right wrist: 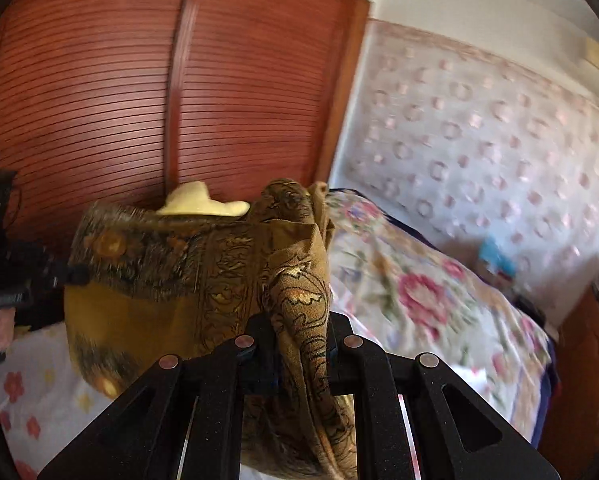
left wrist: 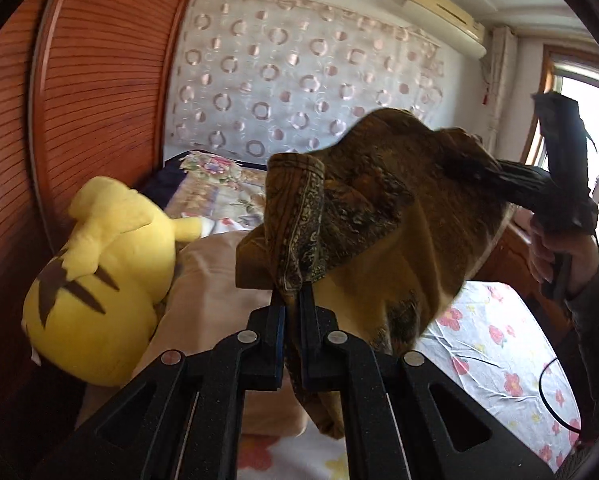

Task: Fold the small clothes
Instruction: 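Carry the folded shirt toward the yellow plush toy with both grippers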

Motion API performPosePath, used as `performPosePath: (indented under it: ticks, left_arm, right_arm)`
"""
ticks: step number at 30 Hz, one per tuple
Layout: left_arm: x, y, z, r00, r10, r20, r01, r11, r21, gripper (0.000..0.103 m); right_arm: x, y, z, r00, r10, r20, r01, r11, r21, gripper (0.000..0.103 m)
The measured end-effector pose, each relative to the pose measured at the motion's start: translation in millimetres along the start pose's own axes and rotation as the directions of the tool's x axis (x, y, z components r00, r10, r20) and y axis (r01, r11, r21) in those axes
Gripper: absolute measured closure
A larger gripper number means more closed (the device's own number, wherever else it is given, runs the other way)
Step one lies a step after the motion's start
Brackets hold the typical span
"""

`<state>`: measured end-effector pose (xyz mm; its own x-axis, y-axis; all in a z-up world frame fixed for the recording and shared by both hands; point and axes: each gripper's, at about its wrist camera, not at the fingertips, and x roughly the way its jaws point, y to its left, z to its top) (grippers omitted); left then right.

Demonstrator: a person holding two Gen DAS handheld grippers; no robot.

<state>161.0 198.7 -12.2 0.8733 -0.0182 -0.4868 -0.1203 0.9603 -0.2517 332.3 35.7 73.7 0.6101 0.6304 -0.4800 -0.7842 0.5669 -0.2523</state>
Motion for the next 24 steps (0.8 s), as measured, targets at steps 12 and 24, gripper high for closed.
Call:
performPosePath:
  ticks: [12, 24]
  left_arm:
    - [-1.1, 61.7, -36.1, 0.998, 0.067, -0.017, -0.069, 0.985, -0.161, 0.097]
    - [12.6, 68.8, -52.9, 0.975, 0.179, -0.134, -0.189, 0.98, -0.065, 0.097]
  right_arm:
    - [91.2, 14.6, 63.3, 0.994, 0.094, -0.055, -0.102, 0.977, -0.188, 0.091]
    - [123.0, 9.4, 73.8, 0.996, 0.054, -0.074, -0.061, 0.994, -0.09, 0.058]
